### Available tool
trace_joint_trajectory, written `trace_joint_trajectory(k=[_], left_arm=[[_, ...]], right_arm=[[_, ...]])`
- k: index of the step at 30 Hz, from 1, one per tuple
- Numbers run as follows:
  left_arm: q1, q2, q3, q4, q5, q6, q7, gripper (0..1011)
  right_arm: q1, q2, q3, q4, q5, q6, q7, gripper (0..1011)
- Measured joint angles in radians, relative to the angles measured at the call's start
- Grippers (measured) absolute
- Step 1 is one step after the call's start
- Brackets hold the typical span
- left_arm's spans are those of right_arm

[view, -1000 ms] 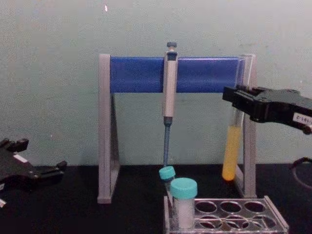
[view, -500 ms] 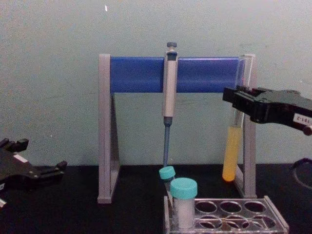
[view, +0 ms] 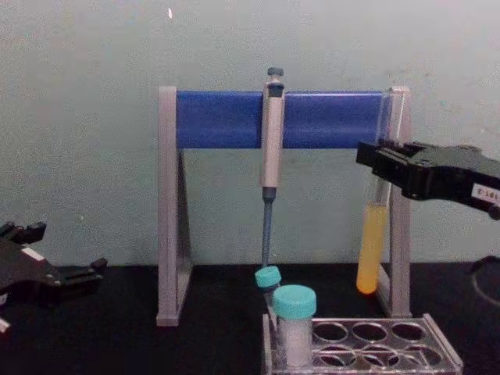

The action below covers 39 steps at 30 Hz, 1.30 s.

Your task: Pick up the test tube from the test tube rack, shake it, then place it back into the test tube rack.

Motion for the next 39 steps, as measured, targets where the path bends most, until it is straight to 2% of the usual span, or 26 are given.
trace_joint_trajectory(k=[7,17,23,39], left_arm=[[0.0,0.0,0.0,0.0,0.0,0.0,0.0,1001],[0.0,0.0,0.0,0.0,0.0,0.0,0.0,1001],[0.0,0.0,0.0,0.0,0.0,0.0,0.0,1001],[0.0,0.0,0.0,0.0,0.0,0.0,0.0,1001]], right_arm=[[-0.009,0.013,-0.002,-0.005,0.012,-0.008,0.024,235],[-0.024,0.068,-0.021,-0.024,0.065,-0.025,0.121,235],[-0.031,0.088,-0.039,-0.036,0.095,-0.03,0.15,235],[-0.013,0.093,-0.086,-0.01,0.113,-0.036,0.161,235]])
